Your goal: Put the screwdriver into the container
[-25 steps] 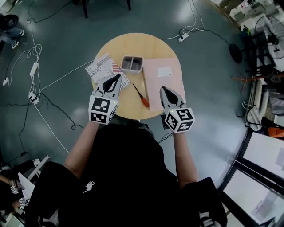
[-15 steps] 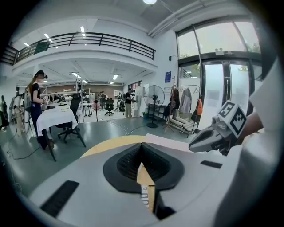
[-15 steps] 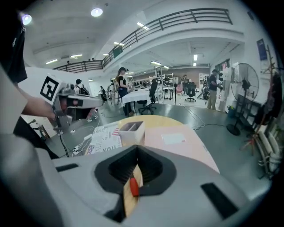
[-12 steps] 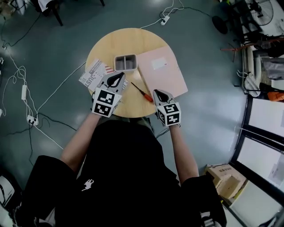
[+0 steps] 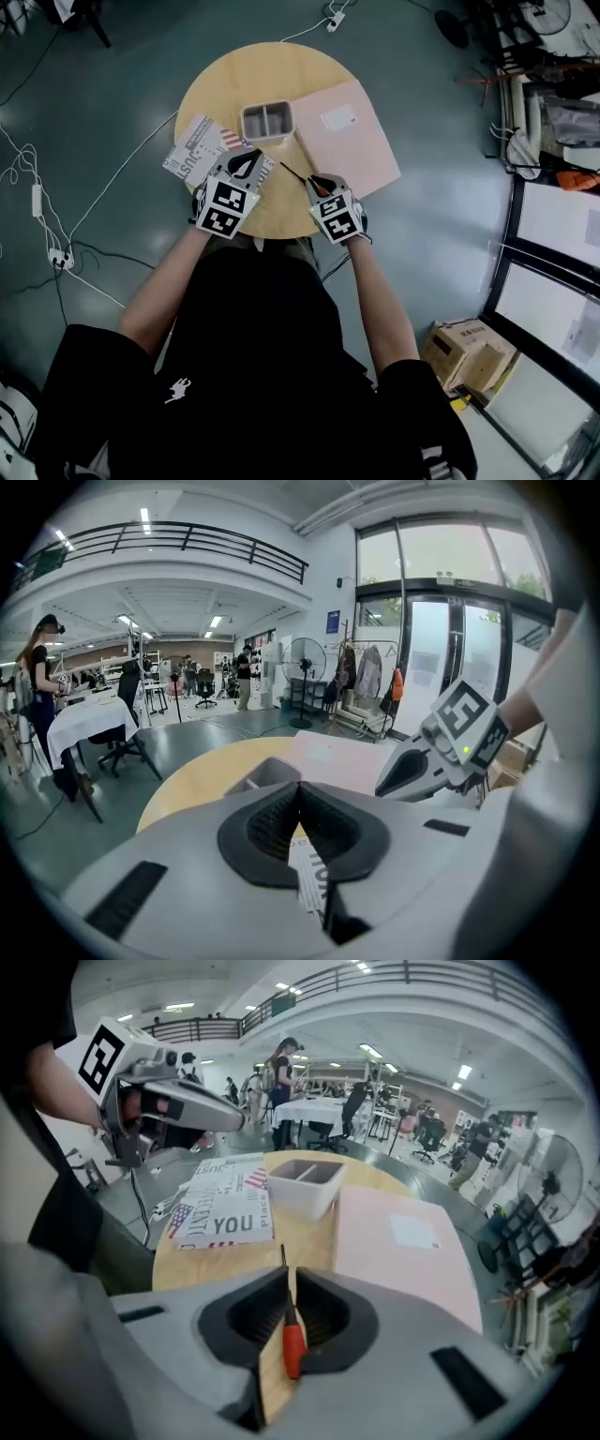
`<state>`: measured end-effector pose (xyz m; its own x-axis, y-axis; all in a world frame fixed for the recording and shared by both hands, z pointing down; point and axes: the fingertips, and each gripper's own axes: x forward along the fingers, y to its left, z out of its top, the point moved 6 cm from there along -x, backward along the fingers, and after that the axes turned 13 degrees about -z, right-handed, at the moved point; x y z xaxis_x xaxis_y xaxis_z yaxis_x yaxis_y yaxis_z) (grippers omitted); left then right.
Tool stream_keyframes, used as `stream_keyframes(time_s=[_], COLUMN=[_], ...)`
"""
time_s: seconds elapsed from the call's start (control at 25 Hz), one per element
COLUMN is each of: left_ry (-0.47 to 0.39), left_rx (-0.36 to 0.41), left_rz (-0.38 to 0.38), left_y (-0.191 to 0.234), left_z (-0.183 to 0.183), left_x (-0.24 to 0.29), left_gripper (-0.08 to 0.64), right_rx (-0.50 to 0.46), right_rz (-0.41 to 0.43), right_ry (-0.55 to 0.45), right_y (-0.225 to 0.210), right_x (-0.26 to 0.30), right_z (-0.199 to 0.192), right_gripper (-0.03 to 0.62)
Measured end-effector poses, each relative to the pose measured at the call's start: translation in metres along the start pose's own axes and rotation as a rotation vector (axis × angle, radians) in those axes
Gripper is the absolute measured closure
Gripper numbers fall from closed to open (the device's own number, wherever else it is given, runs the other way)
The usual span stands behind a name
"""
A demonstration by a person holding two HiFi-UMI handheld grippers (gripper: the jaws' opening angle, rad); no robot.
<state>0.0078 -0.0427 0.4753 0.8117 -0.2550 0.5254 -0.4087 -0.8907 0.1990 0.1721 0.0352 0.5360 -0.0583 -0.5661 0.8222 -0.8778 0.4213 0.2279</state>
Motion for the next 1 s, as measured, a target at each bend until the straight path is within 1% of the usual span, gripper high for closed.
stream_keyframes(time_s=[0.16,0.24,0.28,0.44,0.6,0.92,1.0], left_ry=[0.018,0.015,0.012,0.000,-0.015,-0.049,-0.057], left_rx=[0.003,-0.006,-0.016,-0.061,-0.095,-0.130,-0.138], left_rz=[0.016,0.023,0.024,0.042,0.070,0.105,0.113], left_y=[0.007,0.011,0.013,0.021,0.027,0.038,0.041], left_z=[-0.013,-0.018,-0.021,-0.027,-0.030,-0.029,-0.030], left_x=[-0.003,-0.005,-0.006,-0.011,-0.017,-0.026,-0.028], left_gripper=[0.557,0.543,0.533,0.529,0.531,0.534,0.535], right_rx=[-0.122,-0.162,-0.173,-0.180,-0.220,-0.273,-0.272], right_rz=[0.067,0.089,0.094,0.114,0.128,0.161,0.177], right_ry=[0.067,0.088,0.095,0.151,0.197,0.265,0.284], right_y=[0.018,0.025,0.027,0.031,0.032,0.035,0.035], right_x=[0.027,0.039,0.045,0.066,0.083,0.102,0.103], right_z=[0.013,0.019,0.022,0.027,0.030,0.034,0.034], right_gripper=[0.538,0.503,0.499,0.497,0.497,0.497,0.499])
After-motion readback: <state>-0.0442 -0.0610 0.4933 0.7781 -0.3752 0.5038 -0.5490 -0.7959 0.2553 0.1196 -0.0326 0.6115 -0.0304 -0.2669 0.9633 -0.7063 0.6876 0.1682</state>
